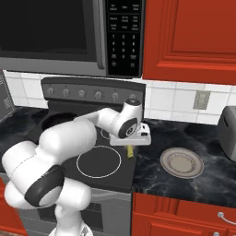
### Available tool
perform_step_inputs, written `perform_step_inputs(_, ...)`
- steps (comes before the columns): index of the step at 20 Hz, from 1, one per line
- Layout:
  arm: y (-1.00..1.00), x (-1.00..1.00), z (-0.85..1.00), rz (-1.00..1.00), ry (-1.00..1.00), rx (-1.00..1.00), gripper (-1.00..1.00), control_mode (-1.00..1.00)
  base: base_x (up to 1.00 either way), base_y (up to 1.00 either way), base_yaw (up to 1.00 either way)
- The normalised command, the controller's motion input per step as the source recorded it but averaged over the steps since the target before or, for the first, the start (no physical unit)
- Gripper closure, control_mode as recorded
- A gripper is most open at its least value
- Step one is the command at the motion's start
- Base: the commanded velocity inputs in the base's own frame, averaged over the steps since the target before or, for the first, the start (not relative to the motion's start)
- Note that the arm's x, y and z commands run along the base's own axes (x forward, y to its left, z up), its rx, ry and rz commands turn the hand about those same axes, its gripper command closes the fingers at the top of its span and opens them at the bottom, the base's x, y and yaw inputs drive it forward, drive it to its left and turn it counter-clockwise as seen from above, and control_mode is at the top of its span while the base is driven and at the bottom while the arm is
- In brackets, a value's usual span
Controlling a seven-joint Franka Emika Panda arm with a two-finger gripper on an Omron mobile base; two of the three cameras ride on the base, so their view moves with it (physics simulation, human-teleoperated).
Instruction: Pick up the butter stick and place it in the pan. Then turn on the burner for the pan.
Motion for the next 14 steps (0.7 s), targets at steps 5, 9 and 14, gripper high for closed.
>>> perform_step_inputs(5,0.87,0.0,0.03,-0.07,0.0,0.0,1.0,-1.0,0.0,0.0,0.0)
perform_step_inputs(9,0.77,0.0,0.0,-0.05,0.0,0.0,1.0,-1.0,0.0,0.0,0.0)
perform_step_inputs(14,0.71,0.0,0.07,-0.03,0.0,0.0,1.0,-1.0,0.0,0.0,0.0)
